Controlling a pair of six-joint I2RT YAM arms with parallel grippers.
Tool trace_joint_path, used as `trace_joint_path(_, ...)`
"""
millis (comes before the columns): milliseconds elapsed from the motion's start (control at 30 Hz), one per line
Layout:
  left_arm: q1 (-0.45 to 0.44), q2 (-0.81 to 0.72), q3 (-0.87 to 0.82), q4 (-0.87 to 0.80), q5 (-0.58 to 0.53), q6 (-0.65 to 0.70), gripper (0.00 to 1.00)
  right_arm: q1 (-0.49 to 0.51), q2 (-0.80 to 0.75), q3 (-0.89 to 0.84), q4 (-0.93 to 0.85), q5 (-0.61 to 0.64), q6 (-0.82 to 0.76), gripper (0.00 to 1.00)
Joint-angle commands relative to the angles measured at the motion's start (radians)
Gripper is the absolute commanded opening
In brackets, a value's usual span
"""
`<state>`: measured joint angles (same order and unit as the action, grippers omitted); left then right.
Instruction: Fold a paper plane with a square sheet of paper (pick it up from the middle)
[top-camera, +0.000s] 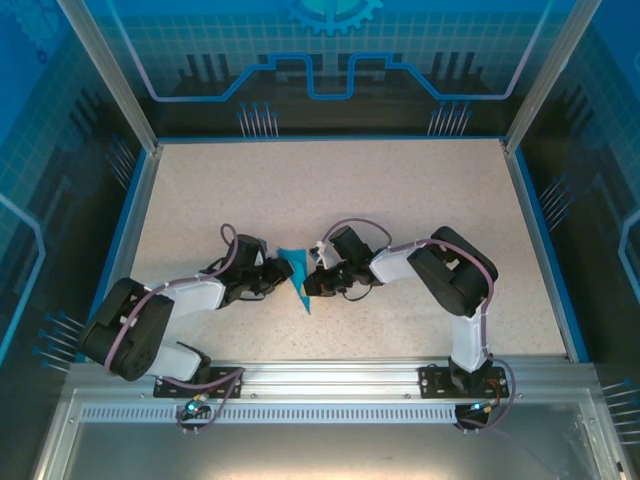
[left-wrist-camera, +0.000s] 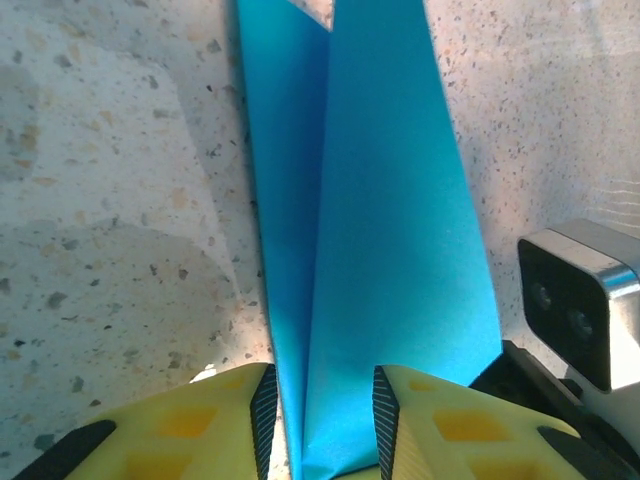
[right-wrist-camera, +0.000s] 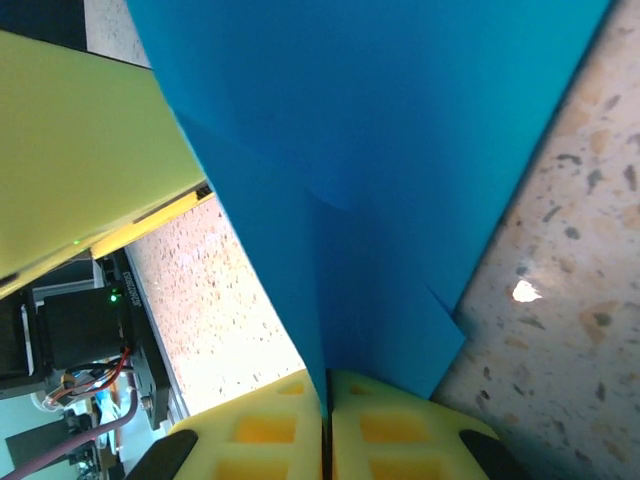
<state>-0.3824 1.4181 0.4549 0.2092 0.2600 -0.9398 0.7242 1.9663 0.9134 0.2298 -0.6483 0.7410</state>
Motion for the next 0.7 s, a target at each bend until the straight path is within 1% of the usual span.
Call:
trace_joint_path(0, -0.007, 0.026, 0.040, 0.016, 0.026, 0.029, 0.35, -0.015, 0.044, -0.007, -0.048, 0.006, 0.001, 0.09)
trace_joint_path(200, -0.006, 0.060, 0.067, 0.016, 0.018, 0.035, 0.32, -0.023, 0.053, 0.000, -0.080, -0.004, -0.021, 0.09)
trace_joint_path(433, -0.007, 0.085, 0.079, -0.021, -0.033, 0.023, 0.26, -0.023, 0.063, 0.005, -0.106, -0.001, -0.029, 0.08)
trace_joint_path(667, -0.007, 0.088, 0.091, -0.077, -0.077, 0.034, 0.25, -0.023, 0.072, 0.012, -0.118, -0.006, -0.032, 0.08)
